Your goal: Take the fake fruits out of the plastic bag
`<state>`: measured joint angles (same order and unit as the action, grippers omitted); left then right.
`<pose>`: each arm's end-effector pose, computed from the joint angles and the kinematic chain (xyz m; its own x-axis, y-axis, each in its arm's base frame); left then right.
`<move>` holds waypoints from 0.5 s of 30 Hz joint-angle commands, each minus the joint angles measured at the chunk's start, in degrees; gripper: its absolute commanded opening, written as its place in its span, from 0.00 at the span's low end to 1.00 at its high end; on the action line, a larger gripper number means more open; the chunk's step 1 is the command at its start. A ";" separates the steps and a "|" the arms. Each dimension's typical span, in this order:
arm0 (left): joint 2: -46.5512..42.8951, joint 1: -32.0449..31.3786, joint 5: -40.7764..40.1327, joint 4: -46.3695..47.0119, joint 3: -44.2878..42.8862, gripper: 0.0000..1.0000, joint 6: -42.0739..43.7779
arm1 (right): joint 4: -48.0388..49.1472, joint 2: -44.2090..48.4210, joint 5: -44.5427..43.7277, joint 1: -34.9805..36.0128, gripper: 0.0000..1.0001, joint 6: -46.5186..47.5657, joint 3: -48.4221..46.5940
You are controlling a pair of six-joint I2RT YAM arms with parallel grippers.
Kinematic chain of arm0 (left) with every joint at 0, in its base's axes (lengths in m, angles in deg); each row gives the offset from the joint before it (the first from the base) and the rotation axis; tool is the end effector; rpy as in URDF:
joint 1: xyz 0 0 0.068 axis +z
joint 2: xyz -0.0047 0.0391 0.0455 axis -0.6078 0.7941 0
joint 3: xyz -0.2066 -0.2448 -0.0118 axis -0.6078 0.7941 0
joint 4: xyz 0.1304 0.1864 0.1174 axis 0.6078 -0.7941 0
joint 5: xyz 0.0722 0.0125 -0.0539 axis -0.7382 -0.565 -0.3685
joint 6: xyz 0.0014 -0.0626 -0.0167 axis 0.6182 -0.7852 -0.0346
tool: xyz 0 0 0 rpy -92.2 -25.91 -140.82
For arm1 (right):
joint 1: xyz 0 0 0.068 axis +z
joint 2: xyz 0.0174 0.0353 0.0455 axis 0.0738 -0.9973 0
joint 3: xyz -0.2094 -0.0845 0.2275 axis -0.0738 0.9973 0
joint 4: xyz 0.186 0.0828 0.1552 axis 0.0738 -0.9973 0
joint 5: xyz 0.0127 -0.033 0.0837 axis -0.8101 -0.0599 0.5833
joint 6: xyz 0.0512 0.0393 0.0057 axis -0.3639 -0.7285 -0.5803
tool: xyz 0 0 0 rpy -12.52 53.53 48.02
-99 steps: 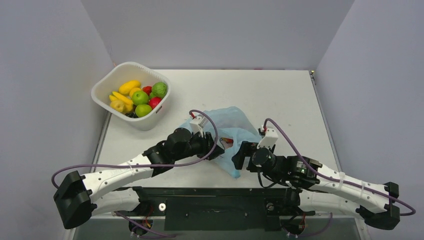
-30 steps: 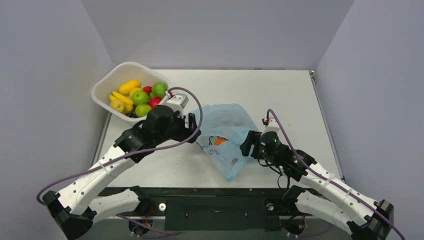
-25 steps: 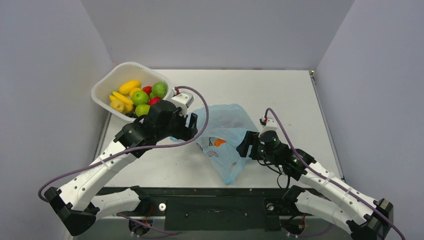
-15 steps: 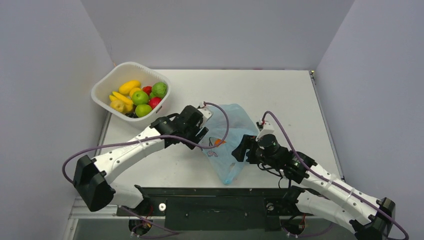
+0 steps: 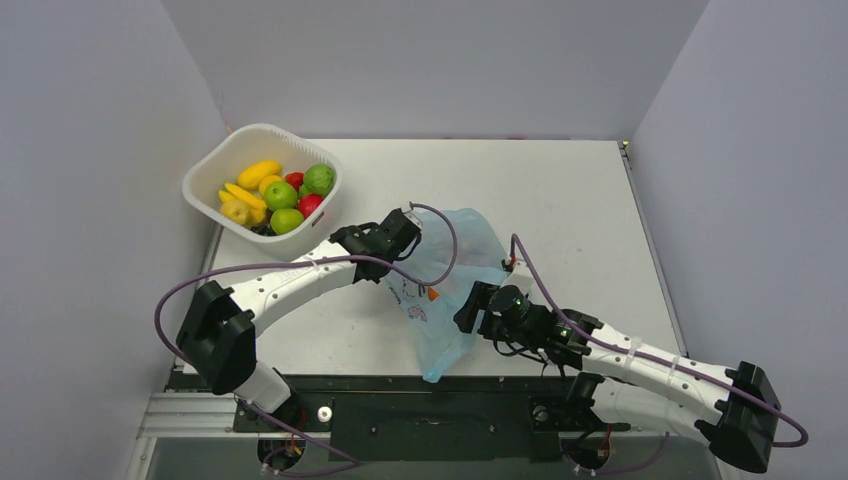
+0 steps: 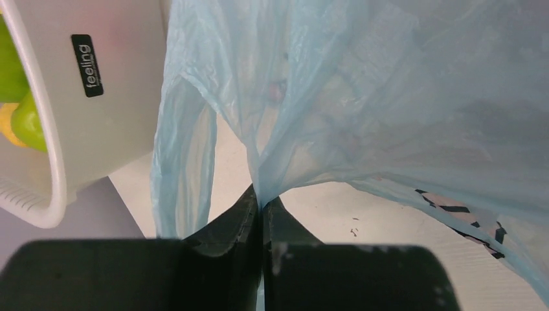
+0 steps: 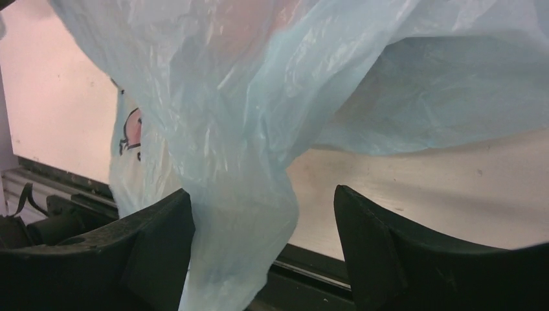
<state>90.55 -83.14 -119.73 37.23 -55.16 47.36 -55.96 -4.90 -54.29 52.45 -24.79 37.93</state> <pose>0.2304 -0.1980 0.2893 -0.6422 0.6540 -0.3999 0.4590 0.7459 0.4827 0.0947 0.1286 0.2554 -0.8470 0.2638 -0.4615 -0.0456 0.8290 0.5574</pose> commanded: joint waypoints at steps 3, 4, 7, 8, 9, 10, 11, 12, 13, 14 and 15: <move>-5.42 0.51 1.38 -3.34 -8.36 0.00 -5.66 | 7.91 -4.34 -5.98 0.25 0.64 -0.20 0.20; -6.26 0.58 3.54 -5.65 -10.66 0.00 -6.46 | 7.88 -4.94 -6.82 0.31 0.61 1.00 -0.59; -10.17 0.61 9.03 -9.86 -15.08 0.00 -9.82 | 7.43 -7.22 -8.17 0.16 0.48 9.03 -3.42; -11.10 0.62 11.63 -10.31 -16.71 0.00 -10.30 | 6.80 -7.65 -9.19 -0.29 0.34 10.93 -4.20; -12.87 0.58 12.56 -11.13 -17.48 0.00 -11.41 | 4.90 -7.73 -9.80 -0.58 0.27 14.56 -6.08; -14.37 0.57 13.28 -11.78 -19.09 0.00 -12.56 | 3.78 -7.73 -10.88 -1.59 0.11 18.19 -7.11; -15.04 0.55 13.03 -13.19 -20.97 0.00 -13.21 | 1.12 -7.64 -11.22 -2.20 0.05 19.90 -8.90; -16.49 0.56 11.84 -13.86 -21.85 0.00 -14.20 | -0.04 -7.45 -10.83 -3.49 0.00 23.63 -9.71; -17.25 0.61 10.04 -14.72 -23.48 0.00 -14.60 | -1.53 -7.33 -9.79 -3.99 0.00 25.70 -11.10; -18.82 0.62 9.22 -14.89 -24.16 0.00 -15.12 | -3.27 -7.02 -7.62 -4.44 0.00 29.67 -12.53; -19.55 0.60 7.87 -14.67 -25.29 0.00 -15.23 | -4.39 -6.85 -6.66 -4.21 0.00 31.14 -13.28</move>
<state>75.67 -83.10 -108.43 25.95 -75.07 35.73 -54.10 -13.14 -60.94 49.63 -7.32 29.77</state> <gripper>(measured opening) 0.004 0.007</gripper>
